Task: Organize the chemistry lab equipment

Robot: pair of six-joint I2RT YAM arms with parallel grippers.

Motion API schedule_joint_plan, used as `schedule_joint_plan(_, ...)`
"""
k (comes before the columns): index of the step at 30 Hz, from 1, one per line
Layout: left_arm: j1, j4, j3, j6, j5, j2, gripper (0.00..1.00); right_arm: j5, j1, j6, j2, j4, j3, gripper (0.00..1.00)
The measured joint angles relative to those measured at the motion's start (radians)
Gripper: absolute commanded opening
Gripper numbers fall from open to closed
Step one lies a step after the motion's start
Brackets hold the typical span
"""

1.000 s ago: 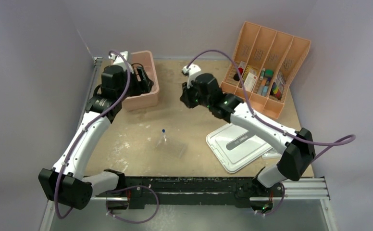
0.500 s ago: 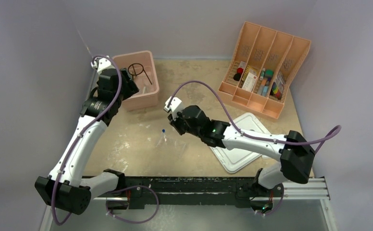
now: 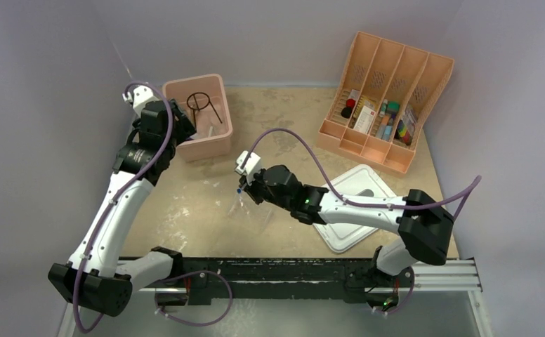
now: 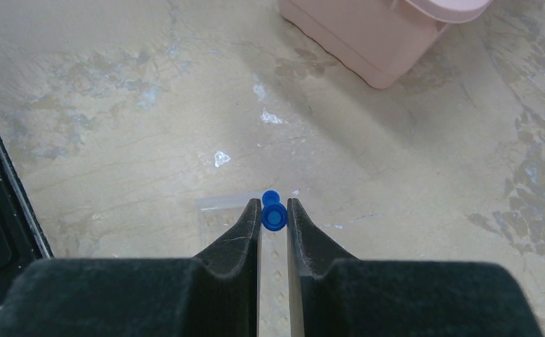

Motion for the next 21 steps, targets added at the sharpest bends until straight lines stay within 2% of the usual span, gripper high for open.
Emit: schedule_joint_plan(21,0.000,0.005,0.000,0.002,-0.017,-0.022,0.66,-0.002,0.008,-0.002,0.093,0.065,-0.027,0.06)
